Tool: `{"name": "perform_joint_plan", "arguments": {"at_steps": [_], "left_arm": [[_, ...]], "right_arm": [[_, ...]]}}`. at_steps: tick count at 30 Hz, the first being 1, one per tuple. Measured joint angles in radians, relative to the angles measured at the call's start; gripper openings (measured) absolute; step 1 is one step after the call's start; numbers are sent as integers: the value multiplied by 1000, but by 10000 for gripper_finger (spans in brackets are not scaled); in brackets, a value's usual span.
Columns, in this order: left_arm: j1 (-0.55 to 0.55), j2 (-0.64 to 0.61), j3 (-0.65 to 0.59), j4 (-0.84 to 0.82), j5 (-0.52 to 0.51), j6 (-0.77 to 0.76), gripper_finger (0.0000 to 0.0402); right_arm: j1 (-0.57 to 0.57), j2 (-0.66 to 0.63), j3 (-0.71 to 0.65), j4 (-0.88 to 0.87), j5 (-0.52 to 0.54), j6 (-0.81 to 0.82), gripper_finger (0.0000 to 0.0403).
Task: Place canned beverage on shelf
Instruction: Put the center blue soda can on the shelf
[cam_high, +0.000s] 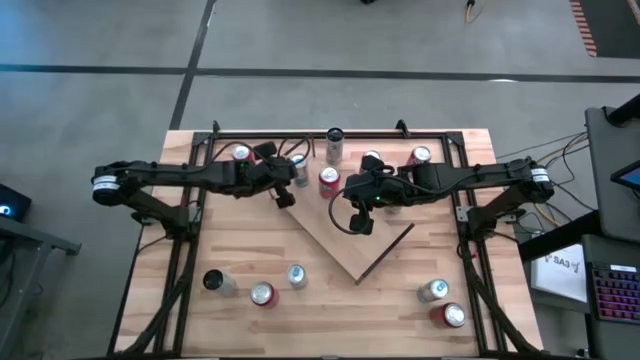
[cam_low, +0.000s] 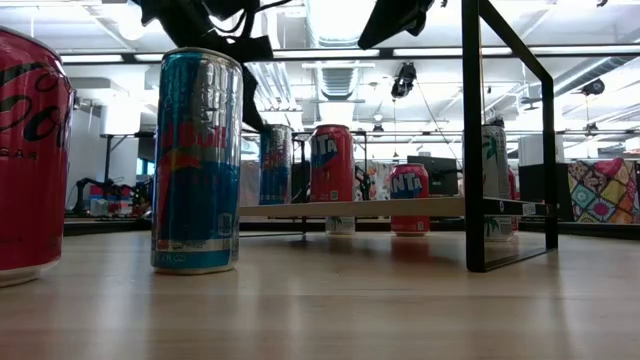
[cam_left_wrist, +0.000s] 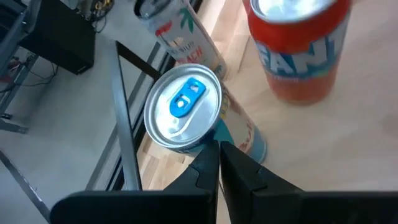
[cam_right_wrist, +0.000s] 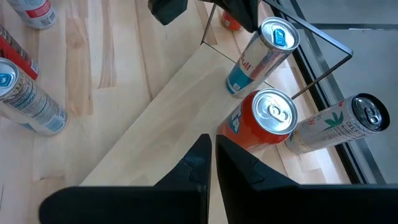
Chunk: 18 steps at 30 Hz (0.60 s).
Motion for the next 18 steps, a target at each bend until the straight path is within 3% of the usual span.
{"name": "perform_joint_plan", "arguments": {"at_steps": [6,18], "left_arm": [[1,0,0,47,0,19,0],[-27,-2,0,-36,21,1,0]], "right_arm": [[0,0,0,0,0,0,13],[0,0,0,-1,0,3,13]]}}
